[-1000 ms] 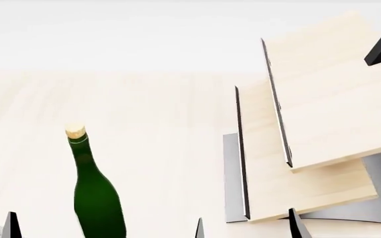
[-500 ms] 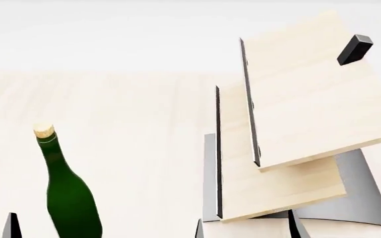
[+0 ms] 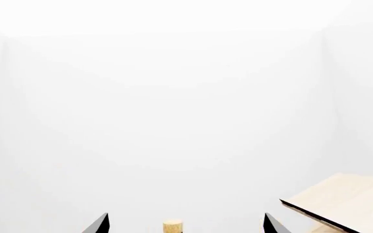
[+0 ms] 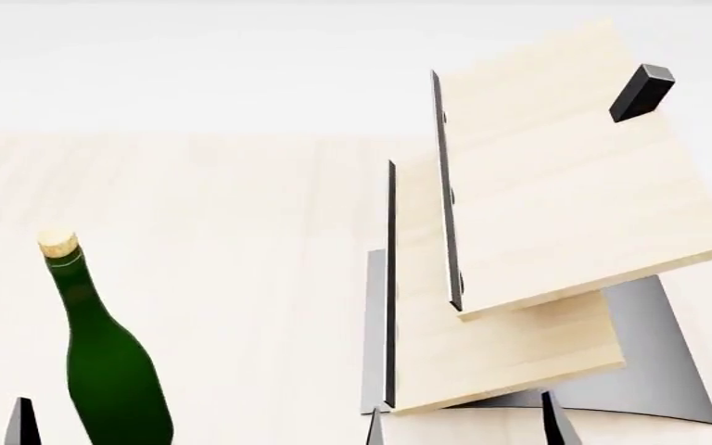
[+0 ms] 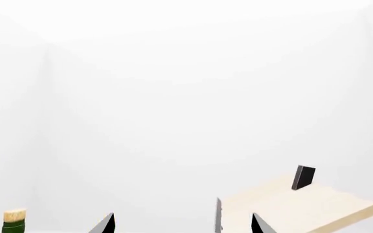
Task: Put the wine bottle on the wine rack.
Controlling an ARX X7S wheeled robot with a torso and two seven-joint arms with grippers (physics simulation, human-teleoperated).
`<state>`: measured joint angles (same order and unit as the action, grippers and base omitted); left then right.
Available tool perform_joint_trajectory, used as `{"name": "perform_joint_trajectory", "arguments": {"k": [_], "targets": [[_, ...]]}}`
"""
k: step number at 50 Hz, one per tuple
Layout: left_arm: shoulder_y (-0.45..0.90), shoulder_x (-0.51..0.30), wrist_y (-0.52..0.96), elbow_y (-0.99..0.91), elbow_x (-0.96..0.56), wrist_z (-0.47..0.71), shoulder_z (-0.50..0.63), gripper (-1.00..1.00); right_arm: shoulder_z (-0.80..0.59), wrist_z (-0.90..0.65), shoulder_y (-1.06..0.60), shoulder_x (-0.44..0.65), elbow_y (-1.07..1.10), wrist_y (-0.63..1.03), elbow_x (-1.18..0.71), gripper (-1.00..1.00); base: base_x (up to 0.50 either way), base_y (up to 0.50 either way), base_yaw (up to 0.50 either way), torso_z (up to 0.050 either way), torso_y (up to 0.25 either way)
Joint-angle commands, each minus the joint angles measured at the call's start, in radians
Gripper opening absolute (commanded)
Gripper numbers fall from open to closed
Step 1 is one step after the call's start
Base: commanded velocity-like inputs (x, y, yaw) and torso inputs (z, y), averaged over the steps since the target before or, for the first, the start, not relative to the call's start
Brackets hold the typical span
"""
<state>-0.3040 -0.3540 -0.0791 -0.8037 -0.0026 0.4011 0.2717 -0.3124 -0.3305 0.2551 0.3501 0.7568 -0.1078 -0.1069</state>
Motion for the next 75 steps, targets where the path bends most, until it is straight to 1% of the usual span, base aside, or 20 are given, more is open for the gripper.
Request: {"name": "perform_joint_trajectory", "arguments": {"k": [1, 12, 25, 32, 33, 34, 36, 38, 40, 43, 51, 53, 54, 55, 60, 61, 63, 66, 71, 75], "targets": [[0.005, -0.004, 0.007, -0.002, -0.003, 0.004, 0.002, 1.00, -0.015, -0.011, -0.011, -0.009, 0.017, 0.029, -0.001, 1.00, 0.00, 0.00, 0.00, 0.000, 0.000], [0.010, -0.005, 0.019, -0.004, 0.005, 0.005, 0.012, 1.00, -0.063, -0.016, -0.131, -0.060, 0.034, 0.114, 0.047, 1.00, 0.00, 0.00, 0.00, 0.000, 0.000], [0.010, -0.011, 0.012, 0.002, -0.002, 0.012, 0.009, 1.00, -0.024, -0.031, -0.473, -0.132, 0.107, 0.548, -0.132, 1.00, 0.00, 0.00, 0.00, 0.000, 0.000], [0.011, -0.014, 0.015, -0.001, -0.004, 0.015, 0.008, 1.00, -0.069, -0.011, -0.591, -0.127, 0.075, 0.596, -0.099, 1.00, 0.00, 0.00, 0.00, 0.000, 0.000], [0.010, -0.015, 0.015, -0.003, -0.005, 0.016, 0.006, 1.00, -0.052, 0.008, -0.633, -0.133, 0.097, 0.725, -0.188, 1.00, 0.00, 0.00, 0.00, 0.000, 0.000], [0.011, -0.015, 0.015, -0.003, -0.005, 0.017, 0.006, 1.00, -0.042, 0.005, -0.657, -0.139, 0.102, 0.773, -0.214, 1.00, 0.00, 0.00, 0.00, 0.000, 0.000], [0.012, -0.016, 0.016, -0.003, -0.004, 0.018, 0.007, 1.00, -0.048, 0.043, -0.705, -0.137, 0.077, 0.745, -0.222, 1.00, 0.00, 0.00, 0.00, 0.000, 0.000], [0.013, -0.016, 0.019, -0.004, -0.002, 0.018, 0.009, 1.00, -0.063, 0.036, -0.788, -0.118, 0.099, 0.950, -0.263, 1.00, 0.00, 0.00, 0.00, 0.000, 0.000], [0.013, -0.018, 0.023, -0.011, -0.004, 0.019, 0.007, 1.00, -0.048, 0.050, -0.827, -0.126, 0.079, 0.934, -0.271, 1.00, 0.00, 0.00, 0.00, 0.000, 0.000], [0.015, -0.018, 0.021, -0.006, -0.004, 0.021, 0.007, 1.00, -0.033, 0.077, -0.931, -0.124, 0.027, 1.060, -0.321, 1.00, 0.00, 0.00, 0.00, 0.000, 0.000], [0.017, -0.020, 0.021, -0.003, -0.008, 0.025, 0.006, 1.00, -0.034, 0.131, -1.020, -0.142, -0.086, 1.022, -0.334, 1.00, 0.00, 0.00, 0.00, 0.000, 0.000], [0.016, -0.021, 0.023, -0.006, -0.003, 0.025, 0.010, 1.00, -0.028, 0.172, -1.037, -0.155, -0.141, 0.998, -0.360, 1.00, 0.00, 0.00, 0.00, 0.000, 0.000], [0.017, -0.021, 0.025, -0.008, -0.004, 0.025, 0.010, 1.00, -0.009, 0.184, -1.056, -0.165, -0.165, 1.047, -0.403, 1.00, 0.00, 0.00, 0.00, 0.000, 0.000], [0.019, -0.021, 0.027, -0.007, -0.004, 0.026, 0.010, 1.00, -0.042, 0.215, -1.082, -0.147, -0.194, 1.023, -0.382, 1.00, 0.00, 0.00, 0.00, 0.000, 0.000], [0.021, -0.022, 0.022, 0.003, -0.006, 0.027, 0.011, 1.00, 0.034, 0.268, -1.164, -0.182, -0.276, 1.200, -0.545, 1.00, 0.00, 0.00, 0.00, 0.000, 0.000], [0.019, -0.023, 0.020, 0.002, -0.006, 0.028, 0.011, 1.00, 0.082, 0.251, -1.212, -0.210, -0.333, 1.350, -0.632, 1.00, 0.00, 0.00, 0.00, 0.000, 0.000], [0.021, -0.023, 0.022, 0.004, -0.004, 0.029, 0.012, 1.00, 0.116, 0.239, -1.220, -0.231, -0.356, 1.355, -0.636, 1.00, 0.00, 0.00, 0.00, 0.000, 0.000], [0.026, -0.022, 0.021, 0.016, -0.005, 0.029, 0.014, 1.00, 0.088, 0.321, -1.241, -0.214, -0.387, 1.380, -0.688, 1.00, 0.00, 0.00, 0.00, 0.000, 0.000], [0.030, -0.023, 0.026, 0.015, -0.004, 0.029, 0.018, 1.00, 0.166, 0.365, -1.305, -0.252, -0.487, 1.543, -0.850, 1.00, 0.00, 0.00, 0.00, 0.000, 0.000], [0.030, -0.025, 0.027, 0.014, -0.005, 0.029, 0.020, 1.00, 0.167, 0.400, -1.340, -0.253, -0.549, 1.581, -0.901, 1.00, 0.00, 0.00, 0.00, 0.000, 0.000]]}}
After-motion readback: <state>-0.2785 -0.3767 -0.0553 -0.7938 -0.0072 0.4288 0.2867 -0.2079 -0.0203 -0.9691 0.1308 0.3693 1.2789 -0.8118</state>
